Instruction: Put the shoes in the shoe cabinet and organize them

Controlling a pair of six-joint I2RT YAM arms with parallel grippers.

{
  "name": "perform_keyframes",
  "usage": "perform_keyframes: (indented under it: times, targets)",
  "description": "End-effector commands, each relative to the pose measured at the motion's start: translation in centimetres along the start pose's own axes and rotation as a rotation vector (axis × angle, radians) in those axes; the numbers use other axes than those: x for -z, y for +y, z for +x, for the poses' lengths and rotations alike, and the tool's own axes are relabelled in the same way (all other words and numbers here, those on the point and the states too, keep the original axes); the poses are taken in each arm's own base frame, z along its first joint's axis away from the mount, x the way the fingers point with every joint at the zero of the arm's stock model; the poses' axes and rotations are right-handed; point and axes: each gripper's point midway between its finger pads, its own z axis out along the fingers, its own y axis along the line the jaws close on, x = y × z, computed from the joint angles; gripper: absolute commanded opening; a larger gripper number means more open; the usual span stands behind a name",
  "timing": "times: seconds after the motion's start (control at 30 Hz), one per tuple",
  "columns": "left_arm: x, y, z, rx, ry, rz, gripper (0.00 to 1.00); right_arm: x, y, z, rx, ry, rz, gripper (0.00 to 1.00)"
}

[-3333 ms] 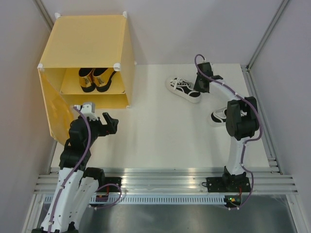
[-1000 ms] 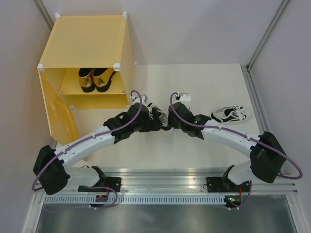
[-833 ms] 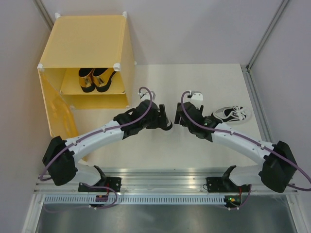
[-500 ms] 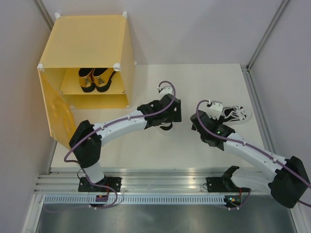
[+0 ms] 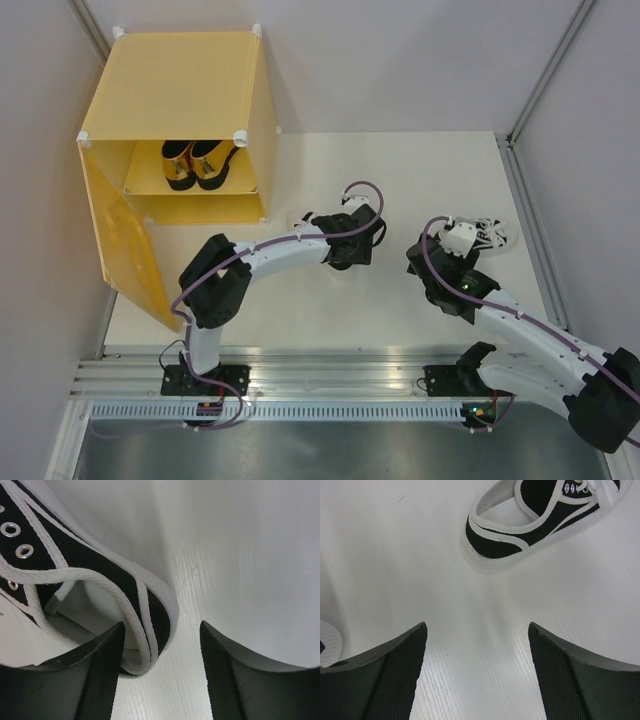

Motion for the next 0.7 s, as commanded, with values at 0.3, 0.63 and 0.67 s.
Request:
perform_keyframes:
  times: [0.3, 0.63, 0.67]
  targets:
    - [2.0, 2.9, 1.5, -0.148, 0.054, -0.072, 0.25, -0.4, 0.8, 0.2, -0.007, 0.006, -0.017, 0.86]
    - [6.4, 4.1, 1.2, -0.375, 0.067, 0.024, 0.02, -0.5, 1.1, 0.4, -0.011, 0.018, -0.03, 0.86]
    - [7.2, 4.2, 1.3, -0.39, 0.07, 0.052, 0.02, -0.5, 1.2, 0.3, -0.011, 0.018, -0.034, 0.86]
